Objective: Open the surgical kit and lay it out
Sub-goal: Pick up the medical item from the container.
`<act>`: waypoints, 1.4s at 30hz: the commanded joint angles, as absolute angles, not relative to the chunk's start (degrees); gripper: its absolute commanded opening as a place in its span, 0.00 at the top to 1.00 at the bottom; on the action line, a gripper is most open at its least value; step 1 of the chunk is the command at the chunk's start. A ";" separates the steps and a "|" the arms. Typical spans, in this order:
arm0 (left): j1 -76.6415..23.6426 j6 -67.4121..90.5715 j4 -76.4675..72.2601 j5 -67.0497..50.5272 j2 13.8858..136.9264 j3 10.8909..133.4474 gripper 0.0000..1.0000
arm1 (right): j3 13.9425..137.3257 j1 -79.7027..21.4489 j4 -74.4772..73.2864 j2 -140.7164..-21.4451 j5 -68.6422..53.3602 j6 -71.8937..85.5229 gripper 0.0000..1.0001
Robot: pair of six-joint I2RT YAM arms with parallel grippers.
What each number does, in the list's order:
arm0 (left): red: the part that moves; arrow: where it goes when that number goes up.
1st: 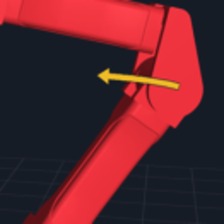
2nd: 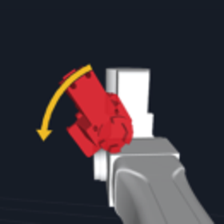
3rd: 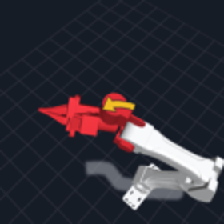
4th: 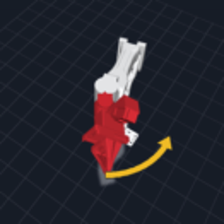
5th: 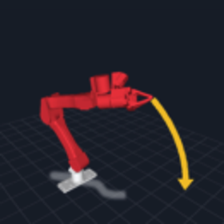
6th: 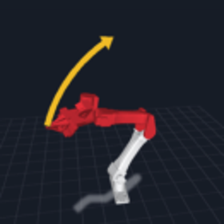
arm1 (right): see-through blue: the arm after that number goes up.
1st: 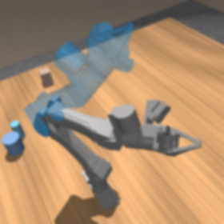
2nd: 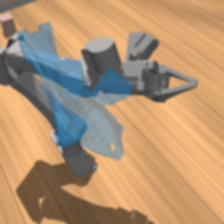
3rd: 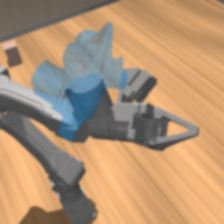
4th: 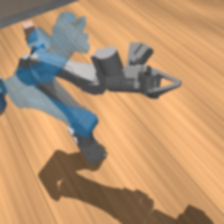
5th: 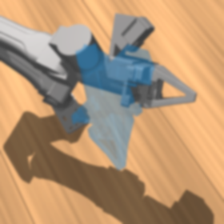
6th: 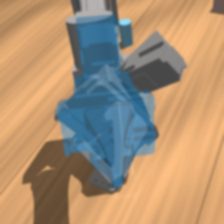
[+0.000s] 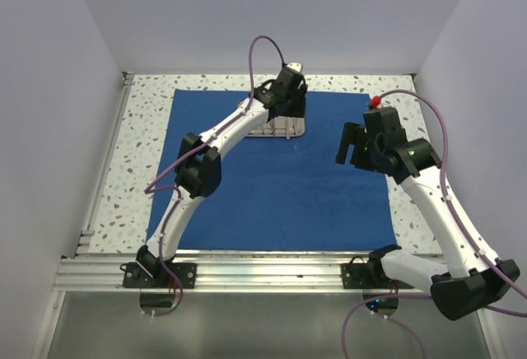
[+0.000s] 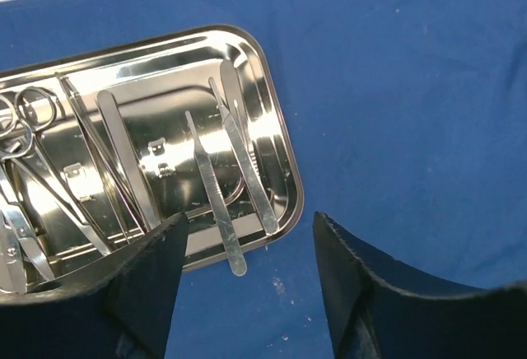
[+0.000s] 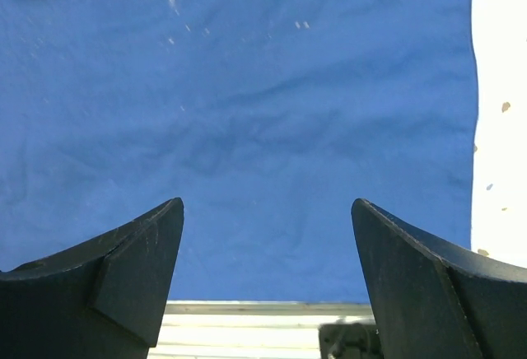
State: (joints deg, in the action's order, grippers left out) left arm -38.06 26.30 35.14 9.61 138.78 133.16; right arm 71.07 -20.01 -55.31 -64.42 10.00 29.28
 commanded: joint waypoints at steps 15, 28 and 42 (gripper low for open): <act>-39.99 30.23 37.97 15.21 143.17 130.43 0.43 | 69.17 -20.21 -63.19 -59.33 12.39 25.22 0.12; -39.90 30.24 38.41 15.82 147.39 131.48 0.43 | 69.52 -20.21 -62.58 -61.52 13.01 23.82 0.12; -39.20 30.06 38.41 14.59 150.38 133.33 0.84 | 69.43 -20.21 -61.08 -64.34 13.80 22.94 0.12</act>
